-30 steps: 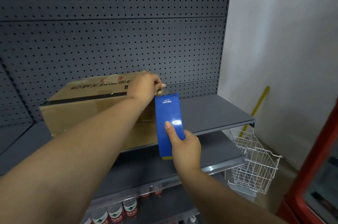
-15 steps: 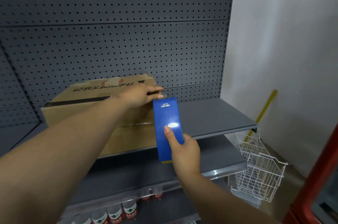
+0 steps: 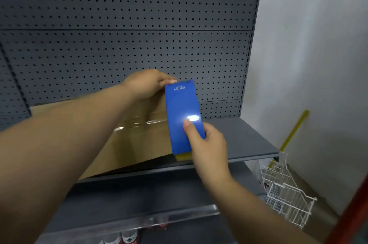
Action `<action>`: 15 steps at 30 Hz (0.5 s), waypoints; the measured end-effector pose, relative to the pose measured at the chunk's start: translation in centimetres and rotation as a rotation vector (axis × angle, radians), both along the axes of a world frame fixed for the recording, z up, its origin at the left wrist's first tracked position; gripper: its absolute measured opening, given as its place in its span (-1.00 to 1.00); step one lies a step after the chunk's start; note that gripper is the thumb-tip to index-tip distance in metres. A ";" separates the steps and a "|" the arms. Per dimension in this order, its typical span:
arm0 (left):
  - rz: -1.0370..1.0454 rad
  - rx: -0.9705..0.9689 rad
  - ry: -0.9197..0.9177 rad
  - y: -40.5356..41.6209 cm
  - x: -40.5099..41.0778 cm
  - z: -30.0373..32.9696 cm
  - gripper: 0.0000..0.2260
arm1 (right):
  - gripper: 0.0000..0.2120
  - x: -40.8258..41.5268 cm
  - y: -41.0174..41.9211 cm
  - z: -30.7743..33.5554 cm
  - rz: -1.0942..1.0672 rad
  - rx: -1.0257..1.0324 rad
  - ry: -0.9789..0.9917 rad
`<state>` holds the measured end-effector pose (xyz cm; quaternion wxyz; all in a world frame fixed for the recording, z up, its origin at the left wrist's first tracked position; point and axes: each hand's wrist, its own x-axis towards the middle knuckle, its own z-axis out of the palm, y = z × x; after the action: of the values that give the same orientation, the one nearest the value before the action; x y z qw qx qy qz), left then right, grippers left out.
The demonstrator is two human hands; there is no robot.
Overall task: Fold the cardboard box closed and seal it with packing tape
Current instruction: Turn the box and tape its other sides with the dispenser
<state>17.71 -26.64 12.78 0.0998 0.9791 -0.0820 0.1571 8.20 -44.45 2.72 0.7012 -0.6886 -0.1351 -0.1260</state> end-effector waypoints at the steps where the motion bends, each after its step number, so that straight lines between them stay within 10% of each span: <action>1: -0.012 -0.029 0.004 0.0 0.1 0.7 -0.70 | -0.65 0.3 -0.3 1.1 0.005 0.012 -0.005; 15: -0.049 -0.085 0.091 1.6 3.5 4.7 -0.79 | -0.57 5.3 0.6 8.6 0.041 -0.160 0.010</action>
<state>21.20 -25.00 17.46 0.1487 0.9778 -0.0947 0.1133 13.46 -43.89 11.33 0.6470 -0.7402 -0.1551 -0.0970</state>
